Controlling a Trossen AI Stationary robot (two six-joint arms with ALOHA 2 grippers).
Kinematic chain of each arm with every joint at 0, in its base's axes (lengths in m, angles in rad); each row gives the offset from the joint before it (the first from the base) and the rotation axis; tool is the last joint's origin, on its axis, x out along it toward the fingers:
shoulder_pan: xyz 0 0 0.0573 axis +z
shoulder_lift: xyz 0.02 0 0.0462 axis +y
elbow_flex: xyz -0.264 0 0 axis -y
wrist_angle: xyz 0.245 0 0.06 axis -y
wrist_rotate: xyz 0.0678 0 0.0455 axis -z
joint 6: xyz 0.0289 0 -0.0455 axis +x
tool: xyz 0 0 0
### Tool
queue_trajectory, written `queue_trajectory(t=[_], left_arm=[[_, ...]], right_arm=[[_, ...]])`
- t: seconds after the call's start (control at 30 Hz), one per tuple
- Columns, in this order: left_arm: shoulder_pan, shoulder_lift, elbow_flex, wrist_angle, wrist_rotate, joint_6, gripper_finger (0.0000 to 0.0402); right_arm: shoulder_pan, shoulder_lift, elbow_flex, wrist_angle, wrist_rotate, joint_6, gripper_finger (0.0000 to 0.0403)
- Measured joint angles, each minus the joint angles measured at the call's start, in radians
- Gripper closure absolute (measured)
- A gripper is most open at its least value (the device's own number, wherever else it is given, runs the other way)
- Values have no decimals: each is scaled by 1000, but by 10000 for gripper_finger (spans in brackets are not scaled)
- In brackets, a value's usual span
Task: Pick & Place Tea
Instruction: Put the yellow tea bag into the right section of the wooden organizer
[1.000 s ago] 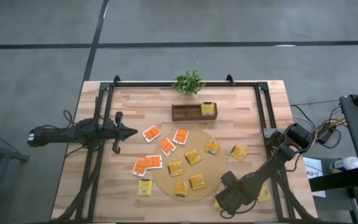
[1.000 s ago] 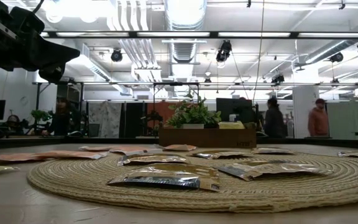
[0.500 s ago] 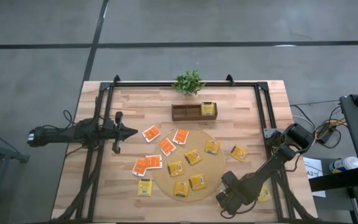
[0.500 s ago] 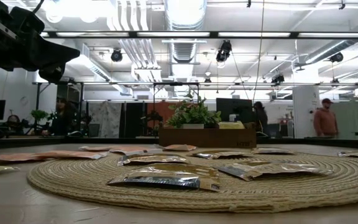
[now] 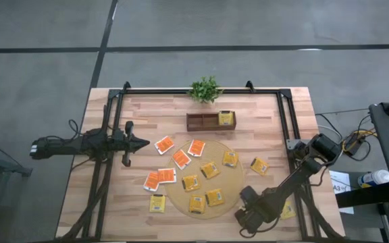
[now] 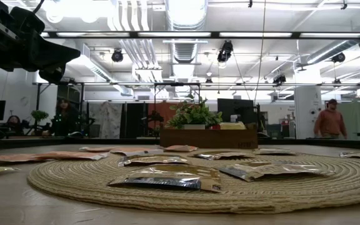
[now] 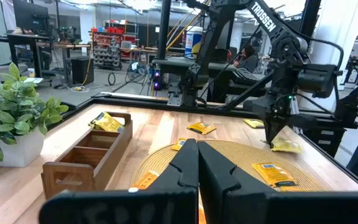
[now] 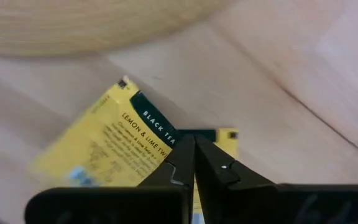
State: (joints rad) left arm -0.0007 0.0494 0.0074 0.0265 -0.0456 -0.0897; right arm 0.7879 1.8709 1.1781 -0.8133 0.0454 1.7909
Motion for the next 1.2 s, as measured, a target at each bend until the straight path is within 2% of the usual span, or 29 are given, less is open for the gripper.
queue_trajectory(t=[0.27,0.7,0.83,1.0,1.2], left_arm=[[0,0,0,0,0,0,402],[0,0,0,0,0,0,402],[0,0,0,0,0,0,402],[0,0,0,0,0,0,402],[0,0,0,0,0,0,402]], right_arm=[[-6,-10,49,3,57,-41,394],[-5,-11,129,5,83,-146,386],[-5,-10,138,7,54,-174,348],[-10,-10,152,5,52,-226,279],[-9,-9,153,5,34,-495,217]])
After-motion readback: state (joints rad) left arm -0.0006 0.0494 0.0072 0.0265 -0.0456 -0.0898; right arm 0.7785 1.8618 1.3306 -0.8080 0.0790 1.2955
